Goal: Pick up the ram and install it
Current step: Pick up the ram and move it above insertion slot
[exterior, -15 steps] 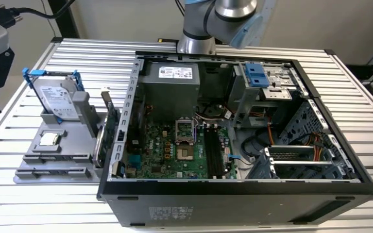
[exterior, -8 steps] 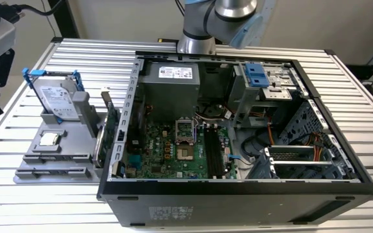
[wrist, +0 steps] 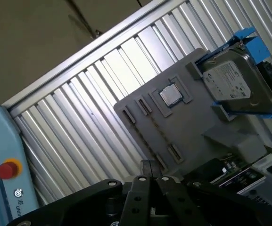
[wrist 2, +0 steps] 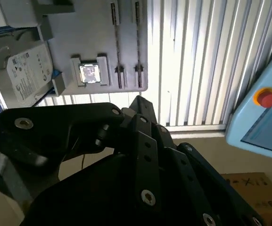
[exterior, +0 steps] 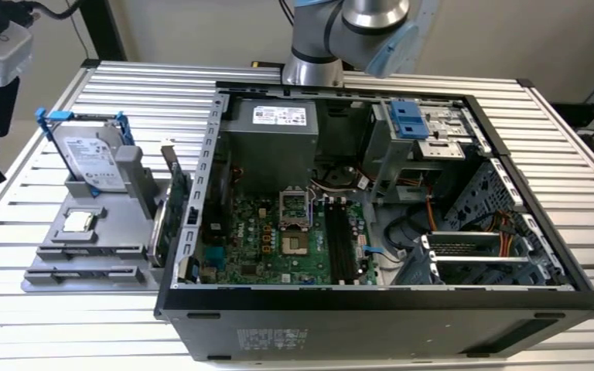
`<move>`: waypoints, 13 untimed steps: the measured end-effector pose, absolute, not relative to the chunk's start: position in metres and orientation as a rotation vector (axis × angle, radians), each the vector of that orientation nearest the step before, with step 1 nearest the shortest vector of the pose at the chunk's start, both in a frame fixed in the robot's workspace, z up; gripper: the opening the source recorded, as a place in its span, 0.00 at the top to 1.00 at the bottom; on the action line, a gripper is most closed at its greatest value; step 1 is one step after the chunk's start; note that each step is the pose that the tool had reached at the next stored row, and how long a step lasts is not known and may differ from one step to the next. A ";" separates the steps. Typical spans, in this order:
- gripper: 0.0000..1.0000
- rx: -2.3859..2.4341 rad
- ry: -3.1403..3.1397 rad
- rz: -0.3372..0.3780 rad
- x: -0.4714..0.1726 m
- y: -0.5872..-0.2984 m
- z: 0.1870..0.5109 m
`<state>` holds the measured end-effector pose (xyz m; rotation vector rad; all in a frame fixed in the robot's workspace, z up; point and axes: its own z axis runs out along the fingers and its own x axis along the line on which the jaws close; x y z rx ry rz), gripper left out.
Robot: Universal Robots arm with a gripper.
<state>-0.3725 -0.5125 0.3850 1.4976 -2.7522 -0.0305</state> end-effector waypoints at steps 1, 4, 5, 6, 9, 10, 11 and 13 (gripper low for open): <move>1.00 1.521 -2.739 -0.030 -0.373 -0.512 0.385; 1.00 1.590 -2.701 -0.026 -0.372 -0.512 0.385; 1.00 1.613 -2.689 -0.025 -0.372 -0.512 0.385; 1.00 1.636 -2.676 -0.024 -0.372 -0.512 0.385; 1.00 1.709 -2.632 -0.021 -0.372 -0.512 0.384; 1.00 1.732 -2.617 -0.021 -0.372 -0.512 0.384; 1.00 1.756 -2.601 -0.021 -0.372 -0.512 0.384; 1.00 1.803 -2.568 -0.021 -0.372 -0.512 0.384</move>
